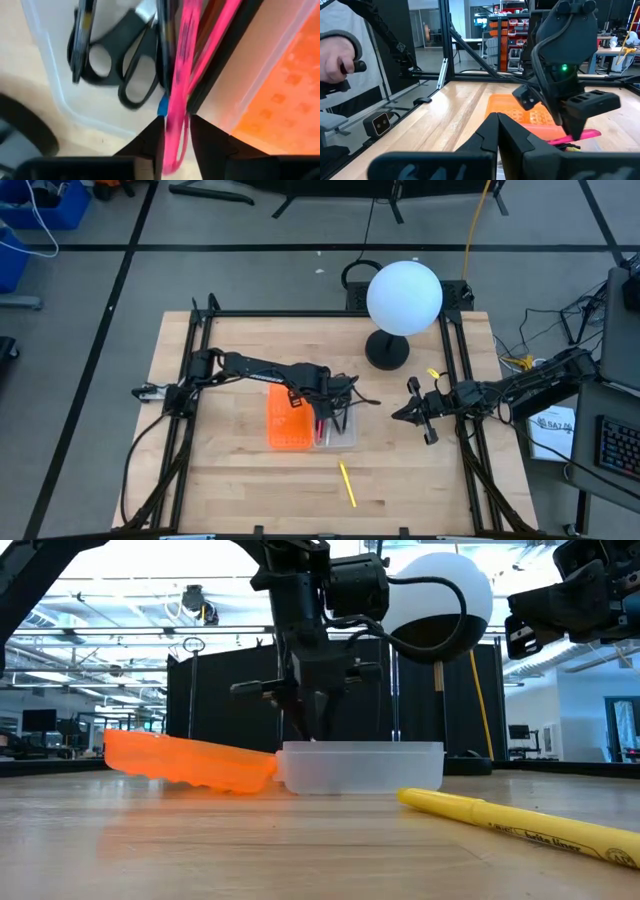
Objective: Pick & place school supplies into a supply box
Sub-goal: Put the pink pen into the orange supply box, then put the yellow pen into the orange supply box
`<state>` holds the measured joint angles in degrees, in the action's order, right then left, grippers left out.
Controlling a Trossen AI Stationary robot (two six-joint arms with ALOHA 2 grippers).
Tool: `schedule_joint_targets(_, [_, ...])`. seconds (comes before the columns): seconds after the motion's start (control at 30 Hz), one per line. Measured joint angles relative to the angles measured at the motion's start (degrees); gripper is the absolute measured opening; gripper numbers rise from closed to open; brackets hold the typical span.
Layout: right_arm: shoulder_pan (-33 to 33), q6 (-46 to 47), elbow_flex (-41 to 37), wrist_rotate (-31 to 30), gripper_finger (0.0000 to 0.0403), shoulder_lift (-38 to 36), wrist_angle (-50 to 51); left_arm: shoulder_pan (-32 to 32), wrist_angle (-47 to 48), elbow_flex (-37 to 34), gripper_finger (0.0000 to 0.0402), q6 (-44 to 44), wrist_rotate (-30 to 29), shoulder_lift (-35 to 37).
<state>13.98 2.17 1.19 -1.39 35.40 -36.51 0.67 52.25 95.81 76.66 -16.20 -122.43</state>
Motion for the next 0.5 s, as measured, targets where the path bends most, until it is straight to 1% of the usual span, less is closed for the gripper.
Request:
schedule_joint_targets(0.1, [0.0, 0.0, 0.0, 0.0, 0.0, 0.0, 0.1, 0.0, 0.1, 0.0, 0.0118, -0.4, -1.8, 0.0])
schedule_joint_targets(0.23, [0.0, -0.1, 0.0, 0.0, 0.0, 0.0, 0.2, -0.3, 0.1, 0.0, 0.0133, -0.3, -3.6, 0.0])
schedule_joint_targets(0.4, [0.0, -0.1, 0.0, 0.0, 0.0, 0.0, 0.1, -1.7, -0.4, 0.1, 0.0137, 1.8, -7.7, 0.6])
schedule_joint_targets(0.5, [0.0, -0.7, 0.0, 0.0, 0.0, 0.0, 0.2, -2.8, -1.3, 0.2, 0.0136, 2.3, -8.0, 1.8])
